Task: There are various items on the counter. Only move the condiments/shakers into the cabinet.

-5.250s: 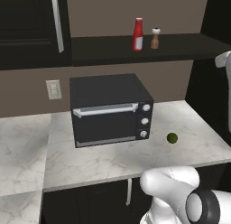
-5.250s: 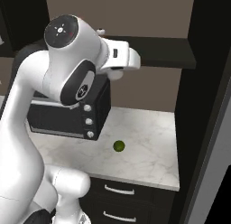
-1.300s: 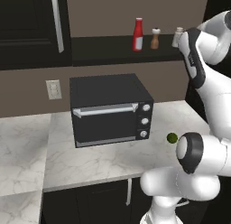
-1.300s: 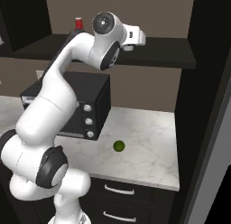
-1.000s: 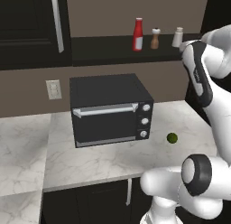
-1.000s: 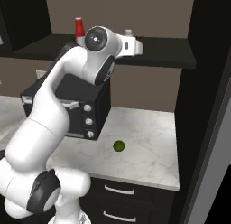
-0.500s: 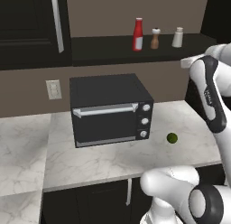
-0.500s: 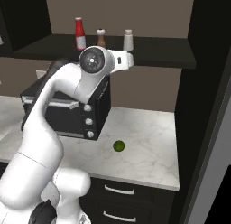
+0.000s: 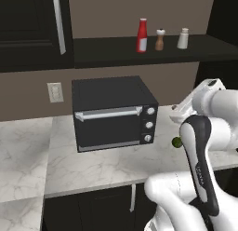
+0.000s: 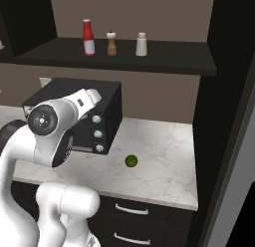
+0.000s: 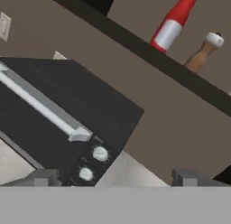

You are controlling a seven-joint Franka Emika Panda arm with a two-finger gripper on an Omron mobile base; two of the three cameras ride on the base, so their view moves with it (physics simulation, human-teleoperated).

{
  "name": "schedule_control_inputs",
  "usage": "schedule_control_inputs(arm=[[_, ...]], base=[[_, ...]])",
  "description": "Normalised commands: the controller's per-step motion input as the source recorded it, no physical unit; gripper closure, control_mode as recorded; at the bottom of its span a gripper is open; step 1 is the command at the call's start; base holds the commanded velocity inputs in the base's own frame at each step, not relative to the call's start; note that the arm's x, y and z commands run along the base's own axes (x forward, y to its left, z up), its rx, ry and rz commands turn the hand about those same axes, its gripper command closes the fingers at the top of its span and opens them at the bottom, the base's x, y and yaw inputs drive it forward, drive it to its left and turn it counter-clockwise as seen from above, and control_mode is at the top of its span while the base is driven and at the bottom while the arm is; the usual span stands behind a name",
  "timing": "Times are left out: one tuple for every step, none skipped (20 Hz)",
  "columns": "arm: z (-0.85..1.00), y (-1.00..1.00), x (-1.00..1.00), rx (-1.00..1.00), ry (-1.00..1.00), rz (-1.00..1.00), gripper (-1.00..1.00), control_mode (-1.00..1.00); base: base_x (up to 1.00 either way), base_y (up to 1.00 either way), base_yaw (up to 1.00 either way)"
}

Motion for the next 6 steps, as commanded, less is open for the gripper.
schedule_control_inputs(arm=[[-0.54, 1.0, -1.0, -0.35, 0.03, 0.21, -1.0, -1.0], [-0.52, 1.0, -1.0, -0.36, 0.03, 0.21, -1.0, -1.0], [-0.49, 1.0, -1.0, -0.35, 0.01, 0.2, -1.0, -1.0], [-0.48, 1.0, -0.96, -0.34, 0.0, 0.17, -1.0, -1.0], [-0.51, 0.97, -0.88, -0.33, 0.0, 0.14, -1.0, -1.0], [-0.51, 0.99, -0.82, -0.34, 0.0, 0.14, -1.0, -1.0]], base=[[0.0, 0.0, 0.0], [0.0, 0.0, 0.0], [0.0, 0.0, 0.0], [0.0, 0.0, 0.0], [0.0, 0.0, 0.0], [0.0, 0.0, 0.0]])
